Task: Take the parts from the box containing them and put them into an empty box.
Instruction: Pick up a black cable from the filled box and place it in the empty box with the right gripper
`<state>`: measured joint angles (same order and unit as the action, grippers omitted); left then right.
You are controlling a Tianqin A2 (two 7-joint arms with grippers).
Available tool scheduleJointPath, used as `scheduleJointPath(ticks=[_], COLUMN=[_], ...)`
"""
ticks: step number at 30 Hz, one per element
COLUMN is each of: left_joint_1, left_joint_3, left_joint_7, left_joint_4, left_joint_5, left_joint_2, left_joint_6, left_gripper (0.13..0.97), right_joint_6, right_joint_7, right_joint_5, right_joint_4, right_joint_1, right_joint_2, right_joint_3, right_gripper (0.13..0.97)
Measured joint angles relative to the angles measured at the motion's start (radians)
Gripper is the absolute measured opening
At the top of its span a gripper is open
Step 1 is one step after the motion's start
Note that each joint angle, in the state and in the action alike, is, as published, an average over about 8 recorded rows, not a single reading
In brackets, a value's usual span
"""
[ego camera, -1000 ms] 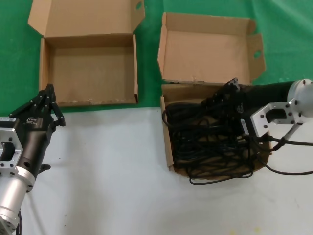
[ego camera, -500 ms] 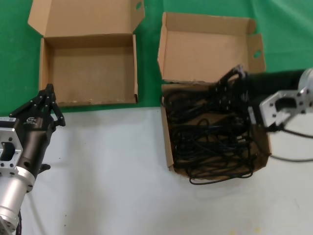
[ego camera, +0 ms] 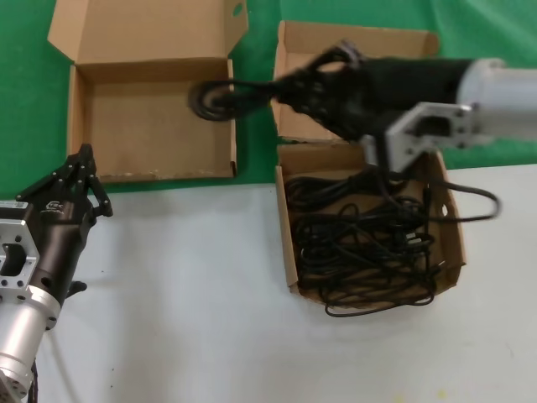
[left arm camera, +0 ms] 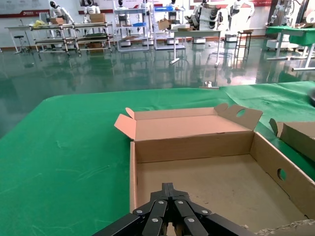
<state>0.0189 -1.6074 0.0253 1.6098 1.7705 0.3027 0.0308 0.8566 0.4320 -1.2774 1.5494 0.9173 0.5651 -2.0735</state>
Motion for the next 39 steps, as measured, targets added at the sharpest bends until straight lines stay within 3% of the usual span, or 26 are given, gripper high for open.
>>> scheduleJointPath(ticks=[19,35,39], left_joint_1=[0.0,0.0,0.0], left_joint_3=[0.0,0.0,0.0], left_joint_7=[0.0,0.0,0.0], left_joint_4=[0.0,0.0,0.0], left_joint_5=[0.0,0.0,0.0], left_joint_2=[0.0,0.0,0.0], left_joint_6=[0.0,0.0,0.0], left_gripper=[0.145,0.145,0.145], right_joint_6=[-0.195,-0.308,-0.318], right_joint_7=[0.171,0.424,0.471], right_joint_5=[0.042,-0.064,-0.084], right_joint_4=[-0.258,-0.469,-0.497], right_joint_1=[0.079,0.095,0.097], right_joint_2=[-0.303,-0.421,-0.431], right_joint_3=[-0.11,-0.115,-0.111], right_gripper=[0.199,0.218,0.26])
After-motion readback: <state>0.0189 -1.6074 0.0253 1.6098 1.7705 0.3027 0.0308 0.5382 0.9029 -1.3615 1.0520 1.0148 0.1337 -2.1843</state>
